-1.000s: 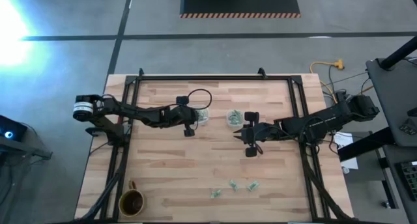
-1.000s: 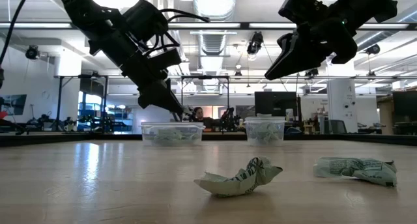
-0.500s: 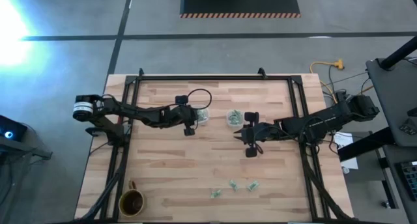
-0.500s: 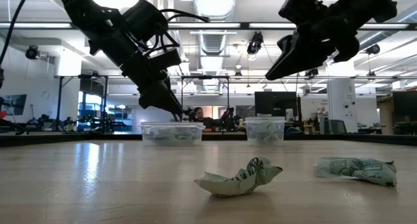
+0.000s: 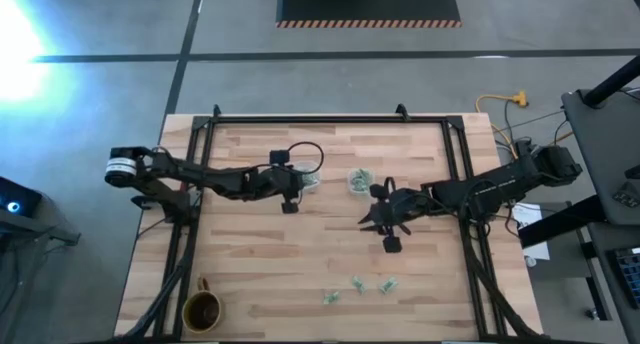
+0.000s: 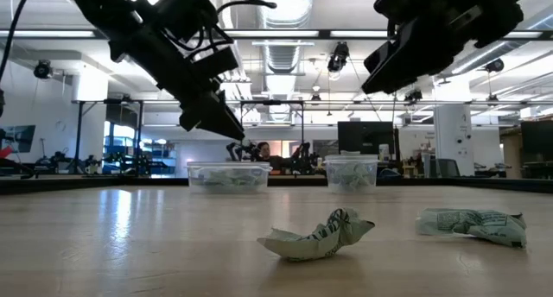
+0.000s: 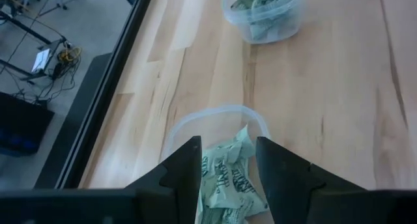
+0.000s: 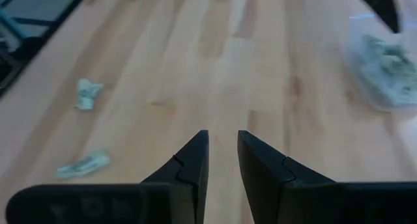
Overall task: Pick and place Stevia / Truvia into bins
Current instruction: Put the middle stevia packet into the transparent square container
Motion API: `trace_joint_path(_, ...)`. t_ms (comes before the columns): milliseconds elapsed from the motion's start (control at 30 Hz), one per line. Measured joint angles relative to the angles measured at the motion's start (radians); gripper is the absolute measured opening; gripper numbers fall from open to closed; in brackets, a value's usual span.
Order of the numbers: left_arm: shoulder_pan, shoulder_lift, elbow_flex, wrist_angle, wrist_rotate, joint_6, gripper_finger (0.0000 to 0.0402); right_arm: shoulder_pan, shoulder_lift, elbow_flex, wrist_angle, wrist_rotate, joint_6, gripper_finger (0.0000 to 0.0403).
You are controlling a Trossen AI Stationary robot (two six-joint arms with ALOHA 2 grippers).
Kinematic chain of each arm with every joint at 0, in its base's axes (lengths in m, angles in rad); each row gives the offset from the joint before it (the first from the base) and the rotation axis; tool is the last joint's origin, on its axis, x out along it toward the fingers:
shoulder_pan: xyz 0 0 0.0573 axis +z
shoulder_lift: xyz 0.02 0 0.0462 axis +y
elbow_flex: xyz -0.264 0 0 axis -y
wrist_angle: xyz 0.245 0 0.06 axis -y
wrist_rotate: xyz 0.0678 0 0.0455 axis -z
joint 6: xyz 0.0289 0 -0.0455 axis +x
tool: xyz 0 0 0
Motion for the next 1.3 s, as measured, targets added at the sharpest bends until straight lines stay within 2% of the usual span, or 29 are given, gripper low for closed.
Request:
trace_joint_path(300,-0.007,-0.029,0.000,-0.029,0.000,-0.003,0.0130,0.166,0.015,0.000,0.017,-0.013,0.007,0.0077)
trace_joint_path(667,-0.007,-0.028,0.000,-0.031,0.000,-0.027,0.0130,0.366,0.194,0.000,0.234,-0.012,0.004,0.0070)
trace_joint_path(933,-0.010,-0.027,0.000,-0.032,0.000,-0.053,0.0130,0.385,0.365,0.003,0.417,-0.009,0.004,0.0080)
trace_joint_path(1167,-0.015,-0.027,0.000,-0.055,0.001,-0.055,0.0130,0.384,0.448,0.067,0.385,-0.008,0.014,0.0075)
trace_joint_path(1300,-0.015,-0.027,0.000,-0.058,0.001,-0.055,0.0130,0.384,0.435,0.113,0.277,0.011,0.091,0.0069)
